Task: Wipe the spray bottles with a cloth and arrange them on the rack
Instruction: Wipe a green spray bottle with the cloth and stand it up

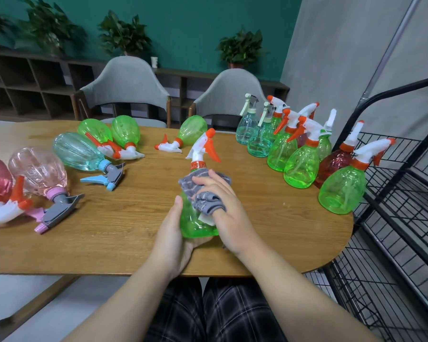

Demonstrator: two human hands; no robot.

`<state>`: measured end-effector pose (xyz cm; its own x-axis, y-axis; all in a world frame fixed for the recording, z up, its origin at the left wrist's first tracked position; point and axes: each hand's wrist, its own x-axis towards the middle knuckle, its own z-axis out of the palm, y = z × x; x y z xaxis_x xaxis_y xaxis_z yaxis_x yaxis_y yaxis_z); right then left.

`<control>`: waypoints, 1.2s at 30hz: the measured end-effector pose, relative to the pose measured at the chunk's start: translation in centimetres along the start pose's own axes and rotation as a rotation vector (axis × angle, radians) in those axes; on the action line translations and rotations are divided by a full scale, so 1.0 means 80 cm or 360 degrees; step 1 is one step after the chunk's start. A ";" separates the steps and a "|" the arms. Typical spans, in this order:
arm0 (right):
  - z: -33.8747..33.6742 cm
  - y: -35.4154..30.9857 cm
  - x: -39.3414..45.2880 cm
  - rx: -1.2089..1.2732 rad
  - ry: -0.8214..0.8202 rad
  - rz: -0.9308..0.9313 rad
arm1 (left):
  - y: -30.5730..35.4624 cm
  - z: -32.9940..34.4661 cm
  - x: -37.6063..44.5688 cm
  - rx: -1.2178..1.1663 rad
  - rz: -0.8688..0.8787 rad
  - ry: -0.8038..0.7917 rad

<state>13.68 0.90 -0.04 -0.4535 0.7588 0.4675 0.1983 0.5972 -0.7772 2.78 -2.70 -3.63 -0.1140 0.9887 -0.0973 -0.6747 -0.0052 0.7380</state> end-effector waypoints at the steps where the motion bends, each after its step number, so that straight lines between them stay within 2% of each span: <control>1: 0.000 0.001 -0.003 0.0041 -0.0010 -0.0036 | 0.000 0.000 0.000 -0.0003 -0.0003 0.0008; 8: -0.002 0.008 -0.016 0.0103 -0.0020 -0.0275 | 0.006 0.000 -0.001 -0.0004 -0.0046 -0.0052; 11: -0.006 0.003 -0.017 0.0256 -0.0031 -0.0282 | 0.003 -0.003 0.002 -0.0028 -0.0025 0.0029; 13: -0.011 -0.004 -0.015 0.0644 0.0062 -0.0096 | 0.002 -0.004 0.003 -0.0022 -0.0018 0.0096; 17: -0.027 -0.005 0.002 0.1642 0.0738 0.0809 | 0.001 -0.008 0.005 -0.0033 0.0000 0.0039; 19: -0.031 -0.004 0.010 0.1853 0.0888 0.0983 | 0.001 -0.008 0.004 -0.0022 0.0025 -0.0018; 21: -0.026 -0.007 0.014 0.1776 0.0903 0.0943 | 0.001 -0.007 0.004 -0.0020 0.0015 -0.0047; 23: -0.020 -0.014 0.017 0.1583 0.0747 0.0872 | 0.001 -0.005 0.003 0.0001 -0.0010 -0.0063; 25: -0.014 -0.019 0.016 0.1205 0.0537 0.0757 | 0.000 -0.004 0.004 0.0047 -0.0007 -0.0079; 29: -0.001 -0.012 0.011 0.0343 0.0195 0.0328 | -0.001 -0.005 0.004 0.0135 0.0041 -0.0077; 36: -0.002 0.006 -0.008 0.0343 0.0188 0.0067 | -0.001 -0.004 0.003 0.0097 0.0003 -0.0059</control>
<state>14.17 0.73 -0.63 -0.3414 0.8146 0.4690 0.0191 0.5049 -0.8630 2.61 -2.51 -3.91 -0.0877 0.9936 -0.0719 -0.6287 0.0008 0.7777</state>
